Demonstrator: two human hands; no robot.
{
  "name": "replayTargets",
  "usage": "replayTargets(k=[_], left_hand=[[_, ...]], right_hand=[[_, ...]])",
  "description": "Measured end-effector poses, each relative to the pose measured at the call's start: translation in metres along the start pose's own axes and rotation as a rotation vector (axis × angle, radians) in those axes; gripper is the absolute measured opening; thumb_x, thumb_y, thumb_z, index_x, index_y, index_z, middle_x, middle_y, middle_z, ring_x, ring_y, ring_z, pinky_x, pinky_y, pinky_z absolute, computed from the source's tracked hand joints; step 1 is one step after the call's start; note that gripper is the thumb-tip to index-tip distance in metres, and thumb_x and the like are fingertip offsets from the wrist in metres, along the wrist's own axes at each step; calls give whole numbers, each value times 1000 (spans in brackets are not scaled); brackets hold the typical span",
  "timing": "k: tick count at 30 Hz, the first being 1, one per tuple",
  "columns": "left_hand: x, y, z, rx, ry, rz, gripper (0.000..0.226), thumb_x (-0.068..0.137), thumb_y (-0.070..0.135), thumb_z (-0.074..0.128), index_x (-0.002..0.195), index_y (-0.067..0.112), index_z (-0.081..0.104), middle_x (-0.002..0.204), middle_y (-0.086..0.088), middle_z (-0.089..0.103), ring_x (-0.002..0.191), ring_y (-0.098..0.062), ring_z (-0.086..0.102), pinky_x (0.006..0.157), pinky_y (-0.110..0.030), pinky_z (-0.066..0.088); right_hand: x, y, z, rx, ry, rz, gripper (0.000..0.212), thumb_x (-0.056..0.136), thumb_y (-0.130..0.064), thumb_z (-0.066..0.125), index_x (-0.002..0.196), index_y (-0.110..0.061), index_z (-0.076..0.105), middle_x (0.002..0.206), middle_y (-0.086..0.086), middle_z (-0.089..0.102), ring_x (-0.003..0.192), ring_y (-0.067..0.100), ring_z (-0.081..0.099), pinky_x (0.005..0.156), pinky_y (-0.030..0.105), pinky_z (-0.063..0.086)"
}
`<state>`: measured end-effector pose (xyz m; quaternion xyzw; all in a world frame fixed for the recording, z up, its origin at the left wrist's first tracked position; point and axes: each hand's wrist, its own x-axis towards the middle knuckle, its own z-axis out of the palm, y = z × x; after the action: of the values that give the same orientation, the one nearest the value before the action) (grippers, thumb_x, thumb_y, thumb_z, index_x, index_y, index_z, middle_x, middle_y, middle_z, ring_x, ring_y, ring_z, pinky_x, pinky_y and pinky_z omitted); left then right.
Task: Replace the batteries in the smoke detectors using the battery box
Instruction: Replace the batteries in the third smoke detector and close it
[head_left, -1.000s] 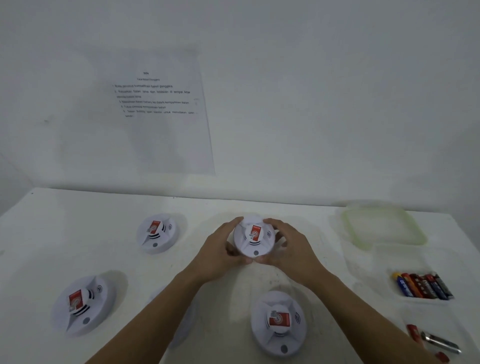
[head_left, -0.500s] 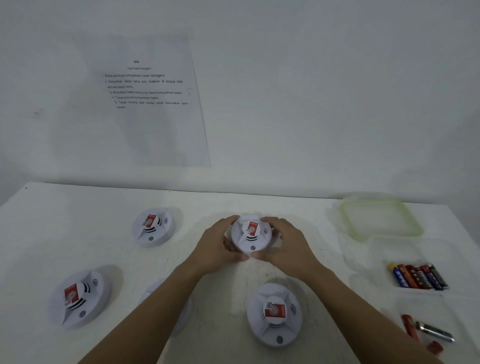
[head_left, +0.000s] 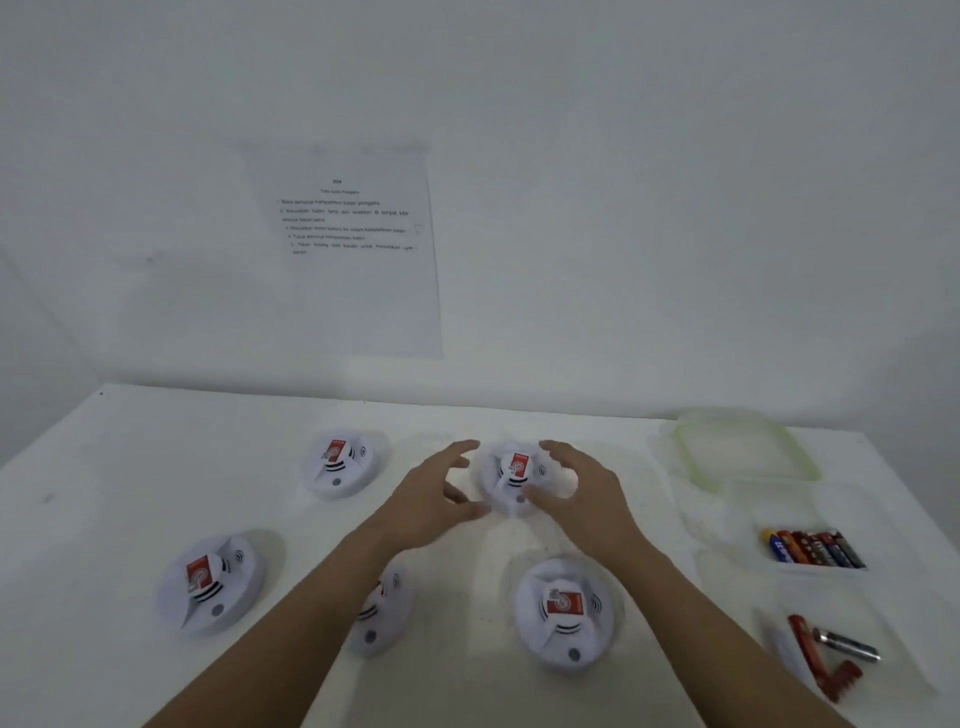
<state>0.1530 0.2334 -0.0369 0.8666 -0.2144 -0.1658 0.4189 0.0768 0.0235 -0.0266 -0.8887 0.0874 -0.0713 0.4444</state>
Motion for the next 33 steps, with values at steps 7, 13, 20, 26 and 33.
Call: replayTargets(k=[7,13,20,26,33], left_hand=[[-85,10,-64,-159,278,43,25,88,37,73,110,43,64,100,8,69,82,-10,68,74,-23,54],[-137,-26,-59,11,275,-75,32,90,45,66,120,42,56,114,12,62,104,0,58,90,-27,49],[-159,-54,-31,57,123,-35,52,82,56,72,126,53,44,125,29,54,121,-4,52,101,-35,48],[-150,-64,-24,215,133,-28,79,70,71,72,137,45,38,129,20,52,121,-9,48,102,-36,45],[-144,-58,-23,363,85,-29,78,81,57,70,147,51,29,129,8,42,116,-20,40,103,-35,40]], right_hand=[[-44,-62,15,314,205,-138,18,89,-16,74,102,-26,68,84,-9,72,81,5,66,71,12,49],[-77,-80,47,360,13,-93,24,91,-13,71,109,-28,65,92,-7,70,85,4,66,72,16,53],[-92,-59,92,67,-344,-78,75,79,-16,80,143,-26,43,122,-18,54,107,3,55,78,9,46],[-92,-44,119,-60,-355,-110,78,73,-22,84,142,-21,47,129,-7,56,115,14,51,90,20,40],[-90,-36,131,40,-227,-124,67,74,-18,86,134,-20,57,123,-6,62,108,12,56,90,20,44]])
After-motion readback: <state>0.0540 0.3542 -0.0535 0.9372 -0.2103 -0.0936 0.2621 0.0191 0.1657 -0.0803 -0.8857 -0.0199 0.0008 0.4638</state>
